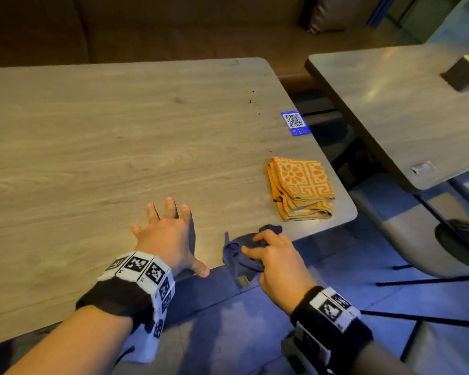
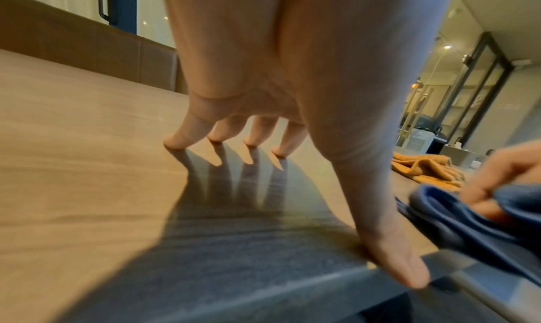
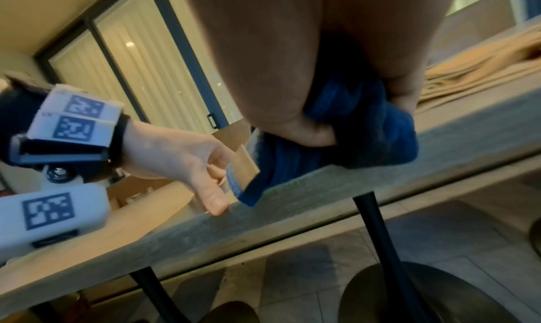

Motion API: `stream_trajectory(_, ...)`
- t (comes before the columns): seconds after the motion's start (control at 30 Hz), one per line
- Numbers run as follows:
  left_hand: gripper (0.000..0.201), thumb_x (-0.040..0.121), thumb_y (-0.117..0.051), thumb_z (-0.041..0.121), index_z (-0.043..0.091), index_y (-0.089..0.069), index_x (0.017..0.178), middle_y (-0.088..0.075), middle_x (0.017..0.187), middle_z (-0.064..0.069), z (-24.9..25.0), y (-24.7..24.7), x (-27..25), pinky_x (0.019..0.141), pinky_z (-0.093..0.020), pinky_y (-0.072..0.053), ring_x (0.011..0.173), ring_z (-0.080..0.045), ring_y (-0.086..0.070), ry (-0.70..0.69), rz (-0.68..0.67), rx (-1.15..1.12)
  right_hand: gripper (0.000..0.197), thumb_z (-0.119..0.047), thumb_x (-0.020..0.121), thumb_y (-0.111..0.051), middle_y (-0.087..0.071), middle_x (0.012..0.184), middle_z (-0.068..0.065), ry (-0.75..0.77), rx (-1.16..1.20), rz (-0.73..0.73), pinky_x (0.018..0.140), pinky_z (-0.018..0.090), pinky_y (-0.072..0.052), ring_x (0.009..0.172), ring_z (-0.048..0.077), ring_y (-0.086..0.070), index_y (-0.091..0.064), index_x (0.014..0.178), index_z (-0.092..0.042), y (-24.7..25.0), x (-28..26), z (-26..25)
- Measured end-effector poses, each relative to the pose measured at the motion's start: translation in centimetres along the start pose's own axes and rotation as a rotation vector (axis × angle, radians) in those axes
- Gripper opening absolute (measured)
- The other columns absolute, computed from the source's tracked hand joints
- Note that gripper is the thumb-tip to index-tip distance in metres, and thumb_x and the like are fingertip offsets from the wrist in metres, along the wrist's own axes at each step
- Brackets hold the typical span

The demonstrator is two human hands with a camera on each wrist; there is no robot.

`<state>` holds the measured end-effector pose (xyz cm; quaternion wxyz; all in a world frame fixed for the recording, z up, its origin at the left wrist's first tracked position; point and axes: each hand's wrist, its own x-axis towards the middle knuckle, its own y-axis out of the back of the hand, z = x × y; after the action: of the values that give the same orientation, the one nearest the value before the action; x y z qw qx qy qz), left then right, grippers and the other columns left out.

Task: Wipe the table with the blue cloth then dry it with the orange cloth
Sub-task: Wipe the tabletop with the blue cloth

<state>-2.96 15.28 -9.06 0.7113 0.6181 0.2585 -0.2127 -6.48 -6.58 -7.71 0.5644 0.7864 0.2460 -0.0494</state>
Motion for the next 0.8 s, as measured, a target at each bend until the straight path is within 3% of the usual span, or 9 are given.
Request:
stream_trajectory(0.07, 0.149, 0.044, -0.085, 0.076, 0.021, -0.005, 0.158, 0.007, 0.166, -0.006, -0.1, -0.1, 0.0, 0.108, -0.073, -0.026, 0.149, -0.048, 0.003, -0.005, -0.004, -0.007, 0.037, -0.025, 0.075, -0.041, -0.053, 0.11, -0.001, -0.048, 0.011, -0.077, 0.077, 0.037, -0.045, 0.099, 0.026, -0.046, -0.073, 0.094, -0.021, -0.2, -2.0, 0.1)
stream_trajectory(0.13, 0.148, 0.044, -0.085, 0.075, 0.021, -0.007, 0.157, 0.006, 0.165, -0.006, -0.1, -0.2, 0.1, 0.107, -0.073, -0.028, 0.149, -0.047, 0.002, -0.009, -0.003, -0.01, 0.025, -0.018, 0.066, -0.039, -0.055, 0.085, 0.006, -0.078, 0.048, -0.138, 0.07, 0.046, -0.045, 0.082, 0.027, -0.048, -0.062, 0.068, -0.01, -0.1, -3.2, 0.0)
stream_trajectory(0.2, 0.146, 0.043, -0.084, 0.077, 0.02, -0.009, 0.156, 0.003, 0.164, -0.007, -0.2, -0.4, 0.3, 0.105, -0.071, -0.031, 0.148, -0.047, -0.001, -0.013, 0.009, 0.002, 0.009, -0.011, 0.058, -0.04, -0.052, 0.071, 0.012, -0.104, 0.119, -0.035, 0.062, 0.05, -0.043, 0.071, 0.026, -0.048, -0.047, 0.058, -0.005, 1.2, -2.9, -1.2)
stream_trajectory(0.27, 0.146, 0.042, -0.083, 0.078, 0.02, -0.011, 0.155, 0.0, 0.163, -0.008, -0.2, -0.6, 0.4, 0.104, -0.071, -0.032, 0.146, -0.047, -0.005, -0.016, 0.011, 0.007, 0.011, -0.009, 0.058, -0.04, -0.052, 0.071, 0.006, -0.034, 0.206, 0.173, 0.056, 0.039, -0.035, 0.07, 0.024, -0.048, -0.042, 0.053, -0.019, 3.6, -0.3, -3.1)
stream_trajectory(0.33, 0.145, 0.041, -0.083, 0.078, 0.02, -0.012, 0.155, 0.0, 0.163, -0.008, -0.3, -0.6, 0.5, 0.104, -0.072, -0.032, 0.146, -0.048, -0.005, -0.022, 0.017, 0.007, 0.029, -0.004, 0.065, -0.048, -0.051, 0.084, 0.001, 0.071, 0.202, 0.369, 0.064, 0.032, -0.029, 0.079, 0.024, -0.044, -0.054, 0.062, -0.032, 6.2, 4.4, -4.7)
stream_trajectory(0.37, 0.146, 0.042, -0.083, 0.078, 0.02, -0.012, 0.155, 0.001, 0.164, -0.008, -0.3, -0.6, 0.5, 0.105, -0.072, -0.031, 0.146, -0.048, -0.004, -0.026, 0.019, 0.003, 0.033, -0.002, 0.071, -0.052, -0.052, 0.094, 0.002, 0.078, 0.145, 0.406, 0.069, 0.033, -0.033, 0.086, 0.024, -0.042, -0.066, 0.078, -0.031, 7.1, 7.5, -5.1)
stream_trajectory(0.43, 0.147, 0.044, -0.083, 0.078, 0.02, -0.007, 0.157, 0.006, 0.165, -0.008, -0.4, -0.6, 0.5, 0.107, -0.073, -0.028, 0.148, -0.049, -0.001, -0.032, 0.014, 0.003, 0.036, -0.006, 0.081, -0.059, -0.052, 0.113, 0.005, 0.013, 0.005, 0.306, 0.081, 0.038, -0.041, 0.102, 0.028, -0.044, -0.066, 0.112, -0.024, 7.3, 13.8, -4.5)
stream_trajectory(0.5, 0.149, 0.046, -0.083, 0.077, 0.019, -0.003, 0.158, 0.009, 0.166, -0.009, -0.3, -0.5, 0.3, 0.109, -0.073, -0.026, 0.148, -0.049, 0.002, -0.035, 0.012, 0.004, 0.031, -0.012, 0.087, -0.057, -0.051, 0.12, 0.011, -0.115, -0.141, 0.112, 0.087, 0.042, -0.042, 0.116, 0.035, -0.044, -0.061, 0.118, -0.016, 6.2, 17.1, -3.8)
stream_trajectory(0.8, 0.148, 0.045, -0.084, 0.076, 0.017, -0.007, 0.157, 0.01, 0.165, -0.011, -0.3, -0.2, 0.1, 0.108, -0.073, -0.026, 0.147, -0.05, 0.001, -0.053, 0.013, -0.021, 0.049, -0.001, 0.087, -0.048, -0.039, 0.136, 0.011, -0.208, -0.135, 0.205, 0.089, 0.042, -0.04, 0.116, 0.036, -0.035, -0.047, 0.134, -0.013, -0.3, 5.1, -2.5)
